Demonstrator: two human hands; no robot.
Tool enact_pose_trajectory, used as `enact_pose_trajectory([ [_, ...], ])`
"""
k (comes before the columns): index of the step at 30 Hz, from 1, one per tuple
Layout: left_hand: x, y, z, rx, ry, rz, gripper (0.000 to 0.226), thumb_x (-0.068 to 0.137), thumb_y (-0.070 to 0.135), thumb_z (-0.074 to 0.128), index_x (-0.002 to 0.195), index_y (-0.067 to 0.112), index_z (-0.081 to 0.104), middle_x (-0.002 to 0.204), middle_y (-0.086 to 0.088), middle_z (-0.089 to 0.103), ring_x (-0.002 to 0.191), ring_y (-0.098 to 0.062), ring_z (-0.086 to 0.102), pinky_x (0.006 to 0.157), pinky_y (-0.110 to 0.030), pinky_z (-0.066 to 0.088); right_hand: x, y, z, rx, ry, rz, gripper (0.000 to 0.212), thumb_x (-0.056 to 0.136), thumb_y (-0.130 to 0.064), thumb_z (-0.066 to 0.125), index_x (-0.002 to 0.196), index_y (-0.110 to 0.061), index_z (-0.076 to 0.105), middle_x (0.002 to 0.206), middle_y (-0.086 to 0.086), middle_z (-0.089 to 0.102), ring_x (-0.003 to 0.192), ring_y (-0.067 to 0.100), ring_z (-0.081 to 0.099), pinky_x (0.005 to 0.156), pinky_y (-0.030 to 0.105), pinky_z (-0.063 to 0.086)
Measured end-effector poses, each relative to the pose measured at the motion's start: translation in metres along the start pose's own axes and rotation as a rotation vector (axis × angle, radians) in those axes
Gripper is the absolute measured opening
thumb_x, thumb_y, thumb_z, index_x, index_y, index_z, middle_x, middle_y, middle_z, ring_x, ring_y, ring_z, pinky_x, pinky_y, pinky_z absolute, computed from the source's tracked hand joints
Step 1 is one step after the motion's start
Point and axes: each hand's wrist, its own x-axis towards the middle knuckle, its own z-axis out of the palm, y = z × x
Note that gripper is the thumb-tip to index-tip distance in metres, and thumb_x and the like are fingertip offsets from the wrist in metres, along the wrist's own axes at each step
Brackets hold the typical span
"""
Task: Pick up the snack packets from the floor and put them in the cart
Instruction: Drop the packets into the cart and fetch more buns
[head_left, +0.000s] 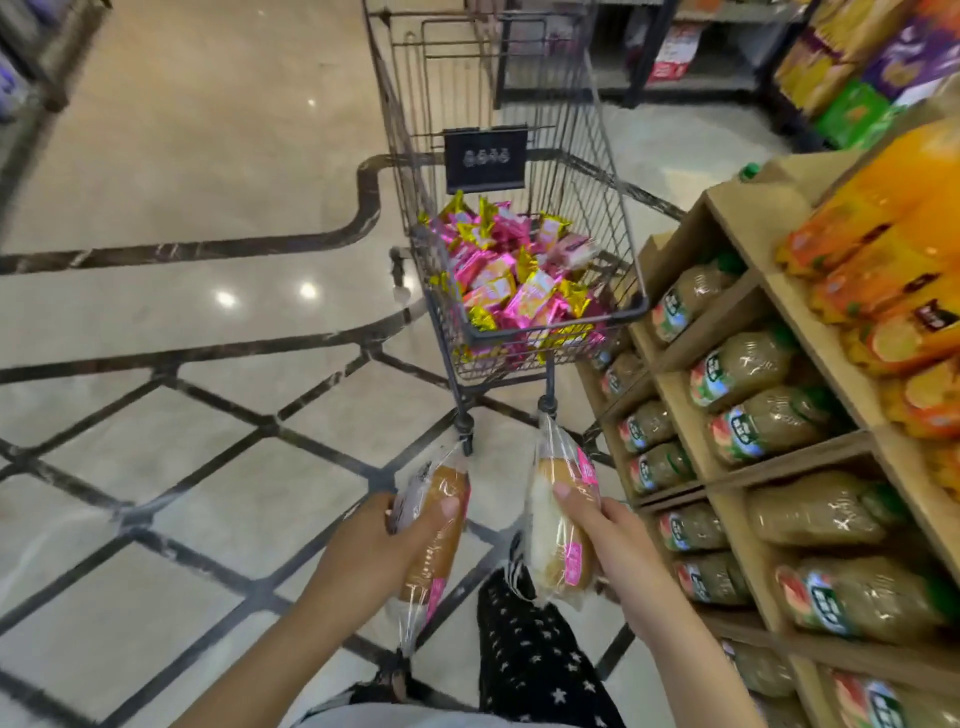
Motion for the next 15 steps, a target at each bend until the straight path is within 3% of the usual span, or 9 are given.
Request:
enact_pose_trajectory([
  [3, 0.046, 0.042, 0.022, -0.012, -0.024, 0.013, 0.058, 0.063, 0.078, 0.056, 0.096, 0.031, 0.058, 0.088, 0.008, 0.07, 0.077, -0.007, 0.068, 0.075, -0.031, 0.057, 0.044, -0.033, -0.032, 0.039, -0.008, 0.008, 0.048, 0.083, -0.05, 0.066, 0.115, -0.014, 0.062, 0.101, 0.002, 0.073, 0.089, 0.017, 0.071, 0.067, 0.023, 0.053],
  [6, 0.088, 0.093, 0.045, -0.065, -0.011, 0.011, 0.054, 0.065, 0.074, 0.059, 0.099, 0.031, 0.06, 0.085, 0.01, 0.071, 0.074, -0.004, 0.069, 0.065, -0.024, 0.053, 0.091, -0.07, -0.07, 0.013, 0.028, -0.006, 0.063, 0.071, -0.062, 0.07, 0.112, -0.014, 0.065, 0.1, 0.001, 0.075, 0.089, 0.016, 0.072, 0.076, 0.029, 0.056],
  [9, 0.122, 0.147, 0.065, -0.079, 0.013, 0.0, 0.049, 0.07, 0.07, 0.06, 0.095, 0.028, 0.059, 0.088, 0.008, 0.07, 0.078, -0.009, 0.067, 0.063, -0.026, 0.048, 0.128, -0.11, -0.105, -0.026, 0.021, -0.027, 0.073, 0.062, -0.071, 0.073, 0.11, -0.017, 0.067, 0.098, -0.001, 0.076, 0.09, 0.017, 0.072, 0.09, 0.041, 0.056],
  [13, 0.162, 0.201, 0.077, -0.122, 0.036, 0.022, 0.028, 0.081, 0.058, 0.063, 0.089, 0.032, 0.056, 0.087, 0.007, 0.068, 0.075, -0.008, 0.066, 0.06, -0.024, 0.048, 0.178, -0.163, -0.137, -0.069, 0.079, -0.068, 0.05, 0.078, -0.055, 0.07, 0.107, -0.015, 0.067, 0.1, 0.001, 0.074, 0.092, 0.017, 0.07, 0.093, 0.04, 0.054],
  [15, 0.18, 0.213, 0.076, -0.172, 0.015, 0.026, 0.03, 0.078, 0.061, 0.064, 0.091, 0.035, 0.057, 0.09, 0.009, 0.07, 0.079, -0.01, 0.069, 0.066, -0.026, 0.052, 0.198, -0.181, -0.142, -0.05, 0.091, -0.084, 0.051, 0.079, -0.054, 0.069, 0.11, -0.014, 0.066, 0.101, 0.002, 0.073, 0.093, 0.017, 0.07, 0.093, 0.039, 0.054],
])
